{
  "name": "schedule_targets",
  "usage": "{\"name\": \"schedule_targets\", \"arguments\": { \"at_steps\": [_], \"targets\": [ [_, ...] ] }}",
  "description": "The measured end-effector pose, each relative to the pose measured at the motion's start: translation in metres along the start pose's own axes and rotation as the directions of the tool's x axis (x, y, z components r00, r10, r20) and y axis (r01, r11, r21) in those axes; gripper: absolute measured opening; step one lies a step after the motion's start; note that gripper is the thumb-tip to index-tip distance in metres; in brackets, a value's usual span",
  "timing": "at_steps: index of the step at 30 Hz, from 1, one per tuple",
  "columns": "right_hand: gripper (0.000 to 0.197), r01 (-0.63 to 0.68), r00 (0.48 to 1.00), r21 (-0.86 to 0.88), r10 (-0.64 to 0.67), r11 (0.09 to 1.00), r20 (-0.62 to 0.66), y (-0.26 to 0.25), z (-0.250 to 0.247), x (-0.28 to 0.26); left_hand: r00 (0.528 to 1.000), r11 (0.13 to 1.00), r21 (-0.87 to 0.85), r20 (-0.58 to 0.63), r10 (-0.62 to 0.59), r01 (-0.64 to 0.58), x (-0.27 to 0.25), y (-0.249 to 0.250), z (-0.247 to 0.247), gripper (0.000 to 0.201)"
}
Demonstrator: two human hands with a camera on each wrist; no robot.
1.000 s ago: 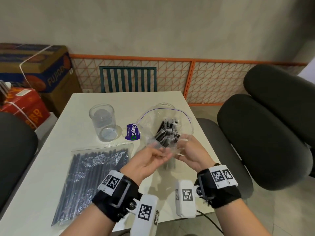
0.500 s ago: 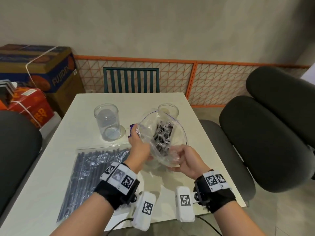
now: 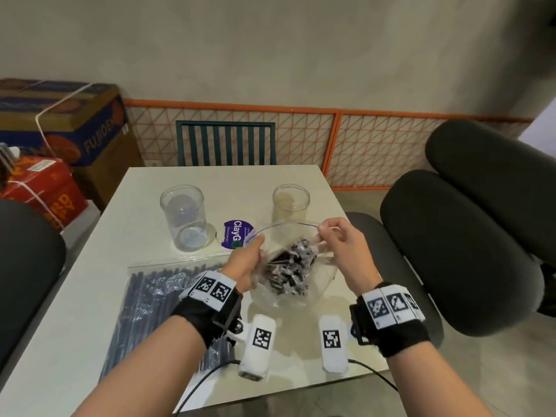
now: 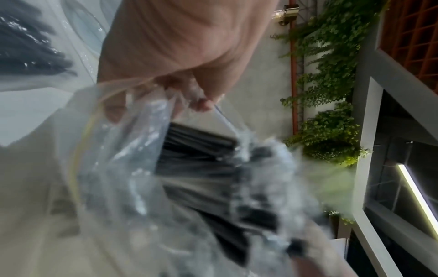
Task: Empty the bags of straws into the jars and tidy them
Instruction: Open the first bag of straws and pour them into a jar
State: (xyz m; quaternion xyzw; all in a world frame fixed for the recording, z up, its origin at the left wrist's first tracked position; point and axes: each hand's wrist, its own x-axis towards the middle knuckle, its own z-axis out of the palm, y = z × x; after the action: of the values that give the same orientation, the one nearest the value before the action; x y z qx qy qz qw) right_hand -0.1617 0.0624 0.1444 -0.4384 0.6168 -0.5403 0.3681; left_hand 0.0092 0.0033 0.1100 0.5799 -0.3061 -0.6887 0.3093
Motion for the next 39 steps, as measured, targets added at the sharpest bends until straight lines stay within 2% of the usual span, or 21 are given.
{"name": "schedule_targets", "arguments": {
  "at_steps": [2,3,5,7,9,11,14,16,17,19,21,23,25,26,27,29,31,32,34,36,39],
  "targets": [
    [0.029,-0.261,0.964,0.210,0.264,0.942,0.017,0.004,0.002,0.008,1.000,1.000,-0.024,0.004,-0.019,0.019,0.003,0.003,0.003,0.025],
    [0.033,-0.401,0.910,0.340,0.411,0.851,0.045,0.007,0.004,0.012,1.000,0.999,-0.032,0.006,-0.025,0.025,0.006,0.004,0.005,0.020],
    [0.032,-0.536,0.821,0.451,0.564,0.713,0.084,0.019,0.008,0.017,0.998,0.998,-0.024,-0.009,-0.060,0.060,0.006,0.004,0.005,0.020],
    [0.029,-0.552,0.825,0.274,0.563,0.787,0.047,0.024,0.007,0.015,0.994,0.992,-0.065,-0.013,-0.108,0.107,0.007,0.000,0.002,0.024],
    [0.031,-0.422,0.906,-0.002,0.422,0.907,-0.025,0.021,0.003,0.007,0.991,0.987,-0.095,-0.025,-0.134,0.131,0.005,0.000,0.001,0.032],
    [0.035,-0.292,0.956,-0.176,0.292,0.940,-0.026,0.020,-0.002,-0.004,0.998,0.991,-0.116,0.003,-0.069,0.069,0.000,0.001,0.002,0.034],
    [0.021,-0.289,0.951,-0.119,0.299,0.950,0.081,0.026,-0.001,-0.015,0.998,0.985,-0.172,0.064,0.000,0.011,0.002,-0.004,0.004,0.030],
    [0.023,-0.322,0.946,-0.073,0.324,0.944,0.005,0.036,0.003,-0.013,0.992,0.972,-0.233,0.123,-0.001,0.030,0.006,-0.011,0.003,0.018],
    [0.029,-0.361,0.932,-0.027,0.360,0.932,-0.037,0.040,0.004,-0.010,0.989,0.970,-0.240,0.146,0.010,0.025,0.008,-0.015,0.002,0.022],
    [0.035,-0.452,0.883,0.174,0.466,0.875,-0.047,0.047,0.007,-0.004,0.994,0.992,-0.106,0.072,0.081,-0.073,0.008,-0.019,0.002,0.052],
    [0.036,-0.500,0.841,0.387,0.541,0.775,0.003,0.051,0.012,-0.001,0.945,0.917,0.292,-0.095,0.312,-0.273,0.007,-0.024,0.000,0.080],
    [0.031,-0.506,0.823,0.513,0.566,0.693,0.047,0.049,0.014,-0.003,0.866,0.707,0.620,-0.087,0.493,-0.340,0.001,-0.027,-0.002,0.073],
    [0.024,-0.487,0.841,0.567,0.531,0.665,0.100,0.048,0.016,-0.006,0.860,0.562,0.769,-0.032,0.509,-0.304,0.001,-0.030,-0.004,0.046],
    [0.022,-0.481,0.858,0.574,0.491,0.663,0.153,0.046,0.018,-0.007,0.869,0.558,0.777,-0.029,0.494,-0.292,0.002,-0.029,-0.005,0.034],
    [0.026,-0.485,0.866,0.555,0.458,0.676,0.199,0.043,0.020,-0.009,0.890,0.601,0.747,-0.028,0.455,-0.284,0.008,-0.028,-0.007,0.029],
    [0.035,-0.497,0.865,0.478,0.459,0.724,0.203,0.045,0.022,-0.006,0.933,0.767,0.586,-0.050,0.357,-0.262,0.012,-0.024,-0.007,0.036],
    [0.036,-0.524,0.847,0.394,0.512,0.755,0.144,0.048,0.027,-0.004,0.983,0.950,0.272,-0.054,0.176,-0.155,0.014,-0.025,-0.005,0.032],
    [0.035,-0.544,0.833,0.348,0.540,0.764,0.117,0.050,0.030,-0.003,0.997,0.993,0.089,-0.028,0.076,-0.074,0.014,-0.027,-0.004,0.029],
    [0.032,-0.574,0.811,0.314,0.579,0.757,0.085,0.055,0.032,-0.001,0.999,0.977,-0.211,0.025,-0.038,0.042,0.015,-0.032,-0.004,0.025],
    [0.032,-0.577,0.802,0.315,0.596,0.754,0.042,0.055,0.032,0.001,0.999,0.984,-0.174,0.019,-0.033,0.036,0.012,-0.031,-0.004,0.027],
    [0.029,-0.511,0.834,0.355,0.552,0.783,-0.016,0.052,0.030,0.005,0.999,0.975,0.216,-0.009,0.052,-0.048,0.005,-0.031,-0.007,0.033]
  ]
}}
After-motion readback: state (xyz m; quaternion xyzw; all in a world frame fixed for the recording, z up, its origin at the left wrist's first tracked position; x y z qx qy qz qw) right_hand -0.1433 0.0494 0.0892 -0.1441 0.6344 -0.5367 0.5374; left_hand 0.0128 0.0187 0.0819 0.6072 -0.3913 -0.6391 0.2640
